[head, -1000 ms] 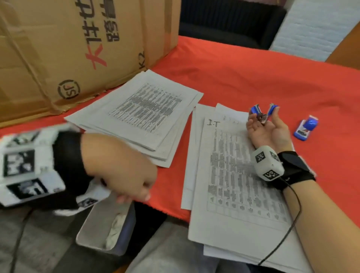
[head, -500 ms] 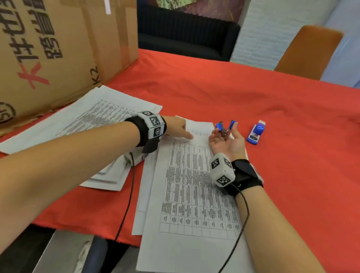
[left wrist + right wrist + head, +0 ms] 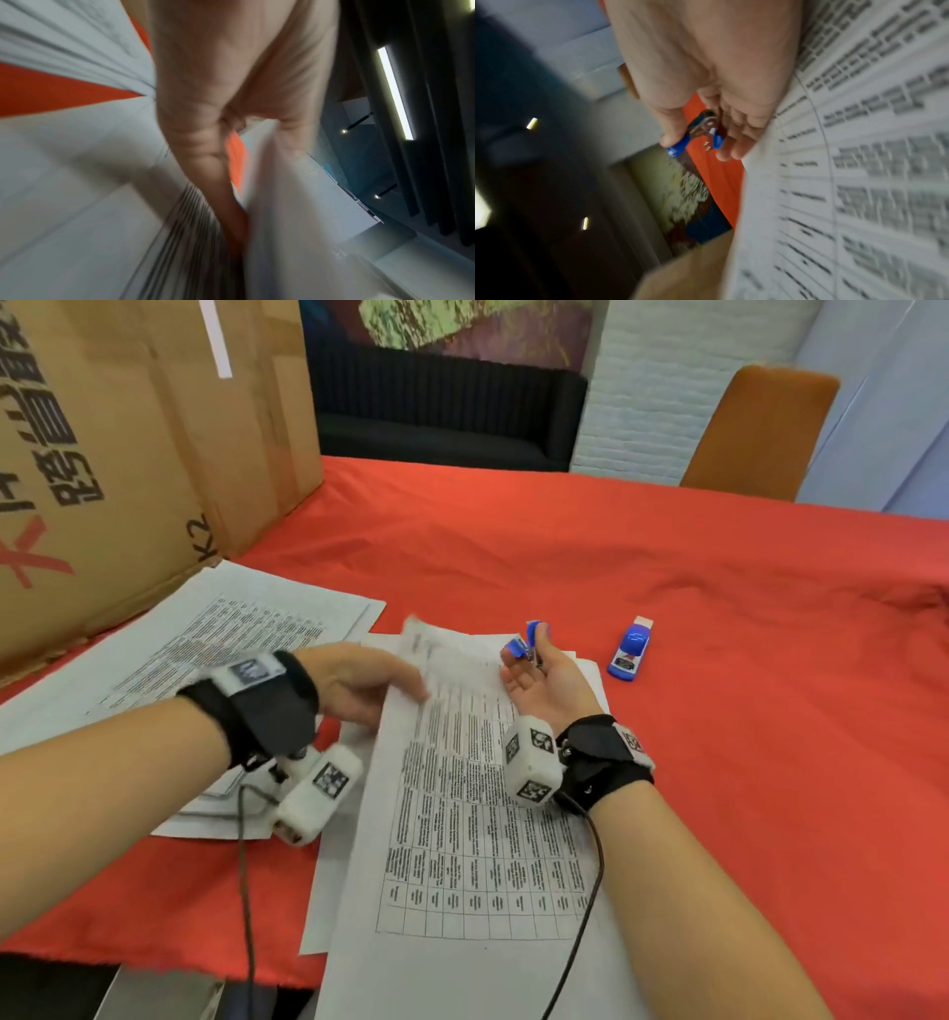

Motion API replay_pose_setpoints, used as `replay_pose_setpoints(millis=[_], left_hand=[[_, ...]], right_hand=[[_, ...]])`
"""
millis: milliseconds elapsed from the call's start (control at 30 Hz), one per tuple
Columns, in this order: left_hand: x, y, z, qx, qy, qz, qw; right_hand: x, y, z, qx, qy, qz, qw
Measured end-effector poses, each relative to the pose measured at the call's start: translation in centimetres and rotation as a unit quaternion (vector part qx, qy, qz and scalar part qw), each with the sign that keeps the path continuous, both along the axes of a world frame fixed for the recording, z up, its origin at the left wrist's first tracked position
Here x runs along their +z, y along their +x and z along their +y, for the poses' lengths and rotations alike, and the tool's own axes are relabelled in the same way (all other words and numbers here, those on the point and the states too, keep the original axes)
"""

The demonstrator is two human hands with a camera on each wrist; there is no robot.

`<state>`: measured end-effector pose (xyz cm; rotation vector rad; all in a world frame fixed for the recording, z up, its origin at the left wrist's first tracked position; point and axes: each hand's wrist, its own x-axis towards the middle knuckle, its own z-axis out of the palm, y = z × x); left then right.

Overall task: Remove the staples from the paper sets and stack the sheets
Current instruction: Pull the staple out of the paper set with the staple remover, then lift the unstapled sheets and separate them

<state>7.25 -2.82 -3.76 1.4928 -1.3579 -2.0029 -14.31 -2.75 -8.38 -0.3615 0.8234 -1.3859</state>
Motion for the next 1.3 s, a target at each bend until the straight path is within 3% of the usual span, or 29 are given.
replay_pose_setpoints(millis=[67, 100, 133, 167, 233, 267, 300, 400, 467, 500, 533, 600, 667, 700, 767, 800, 867, 1033, 1133, 1233, 1300], left_hand=[[-1.3, 0.8, 1.0, -0.002, -0.005, -0.023, 1.0], [-1.7, 1.2, 1.4, -0.006, -0.018, -0.033, 0.999], [-1.8, 1.4, 1.7, 0.0, -0.038, -0.042, 0.998], [-1.6, 1.6, 1.8, 0.017, -0.065, -0.046, 0.997], [-0.7, 2.0, 1.6, 0.069, -0.136, -0.039, 0.987], [-0.1, 2.2, 1.4, 0.1, -0.173, -0.026, 0.979], [0.5, 2.4, 1.2, 0.126, -0.206, -0.009, 0.97], [2.4, 2.4, 0.7, 0.164, -0.28, 0.047, 0.945], [3.5, 2.0, 0.6, 0.176, -0.321, 0.076, 0.927], [4.1, 1.7, 0.6, 0.182, -0.341, 0.088, 0.918], [4.6, 1.5, 0.6, 0.186, -0.361, 0.098, 0.909], [5.8, 1.1, 0.6, 0.192, -0.391, 0.118, 0.893], [7.3, 0.5, 0.7, 0.209, -0.431, 0.136, 0.867], [8.2, 0.1, 0.7, 0.225, -0.459, 0.143, 0.848], [10.1, -0.7, 0.8, 0.256, -0.521, 0.147, 0.801], [11.1, -1.1, 0.9, 0.261, -0.551, 0.142, 0.78], [13.1, -1.6, 1.2, 0.257, -0.598, 0.129, 0.748], [16.3, -1.8, 0.6, 0.294, -0.631, 0.141, 0.704], [14.4, -0.5, -0.6, 0.273, -0.595, 0.143, 0.742], [11.1, 0.6, -2.4, 0.293, -0.535, 0.129, 0.782], [10.3, -0.1, -2.6, 0.286, -0.519, 0.111, 0.798]], right_hand=[[1.2, -1.1, 0.5, 0.065, 0.019, 0.167, 0.984], [2.0, -2.0, 0.8, 0.098, 0.025, 0.279, 0.955], [2.8, -3.3, 1.1, 0.126, 0.026, 0.396, 0.909], [3.7, -4.8, 1.5, 0.15, 0.025, 0.513, 0.845], [5.1, -8.3, 2.4, 0.18, 0.037, 0.709, 0.681], [5.6, -10.1, 2.9, 0.186, 0.053, 0.768, 0.611], [5.8, -11.5, 3.4, 0.185, 0.072, 0.797, 0.57], [5.7, -13.8, 4.5, 0.203, 0.137, 0.83, 0.501], [5.7, -13.8, 4.6, 0.204, 0.132, 0.851, 0.466], [6.1, -13.4, 4.4, 0.176, 0.095, 0.859, 0.471], [6.7, -12.8, 4.2, 0.135, 0.041, 0.847, 0.513], [8.1, -10.8, 3.8, 0.085, -0.058, 0.744, 0.66], [9.3, -8.2, 3.4, 0.133, -0.103, 0.578, 0.798], [9.8, -6.9, 3.3, 0.159, -0.127, 0.492, 0.847], [11.7, -4.2, 2.9, 0.141, -0.185, 0.379, 0.896], [13.0, -3.1, 2.6, 0.102, -0.226, 0.363, 0.898], [15.8, -1.6, 1.6, 0.023, -0.31, 0.384, 0.87], [20.0, -1.7, 0.1, -0.02, -0.389, 0.433, 0.813], [18.5, -2.8, 0.0, 0.027, -0.357, 0.459, 0.813], [16.4, -3.2, 0.2, 0.079, -0.333, 0.429, 0.836], [15.8, -2.4, 0.5, 0.068, -0.318, 0.415, 0.85]])
